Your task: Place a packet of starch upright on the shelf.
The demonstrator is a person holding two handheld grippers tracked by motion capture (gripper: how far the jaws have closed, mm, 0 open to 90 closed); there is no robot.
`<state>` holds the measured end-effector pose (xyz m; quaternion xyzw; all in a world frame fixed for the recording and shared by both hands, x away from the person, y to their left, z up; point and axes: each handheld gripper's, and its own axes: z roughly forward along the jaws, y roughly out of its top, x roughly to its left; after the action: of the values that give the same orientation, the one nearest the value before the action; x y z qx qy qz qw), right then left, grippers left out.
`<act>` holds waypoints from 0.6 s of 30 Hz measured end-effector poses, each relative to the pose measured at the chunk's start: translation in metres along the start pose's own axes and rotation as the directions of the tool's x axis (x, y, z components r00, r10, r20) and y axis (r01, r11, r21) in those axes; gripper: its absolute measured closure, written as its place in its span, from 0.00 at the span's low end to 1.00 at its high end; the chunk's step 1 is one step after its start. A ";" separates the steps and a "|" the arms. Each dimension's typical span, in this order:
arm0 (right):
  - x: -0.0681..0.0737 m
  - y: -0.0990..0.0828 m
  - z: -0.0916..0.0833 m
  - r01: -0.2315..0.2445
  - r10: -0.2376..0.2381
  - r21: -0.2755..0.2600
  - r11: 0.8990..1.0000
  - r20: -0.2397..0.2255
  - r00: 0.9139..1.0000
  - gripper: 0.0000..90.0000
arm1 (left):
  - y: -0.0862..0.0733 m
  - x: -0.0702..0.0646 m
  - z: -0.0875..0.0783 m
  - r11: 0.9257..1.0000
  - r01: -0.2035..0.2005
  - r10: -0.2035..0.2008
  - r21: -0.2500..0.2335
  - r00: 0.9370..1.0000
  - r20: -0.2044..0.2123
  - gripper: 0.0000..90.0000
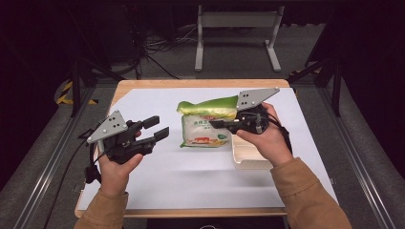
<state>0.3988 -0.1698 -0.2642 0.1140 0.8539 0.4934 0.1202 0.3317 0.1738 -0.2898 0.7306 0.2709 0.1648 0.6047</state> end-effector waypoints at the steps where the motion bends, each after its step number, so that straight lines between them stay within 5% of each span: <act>1: -0.002 0.003 -0.003 0.003 -0.003 0.004 1.000 0.011 1.000 0.89 | -0.002 0.002 -0.001 1.000 0.004 -0.004 0.013 1.000 -0.008 0.54; 18: -0.035 0.009 -0.032 0.008 -0.011 0.029 1.000 0.118 0.993 0.89 | -0.016 0.016 -0.013 0.997 0.035 -0.028 0.062 0.993 -0.114 0.45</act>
<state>0.4219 -0.2026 -0.2381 0.1406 0.8528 0.4728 0.1714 0.3339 0.1955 -0.3043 0.7348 0.3210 0.1876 0.5673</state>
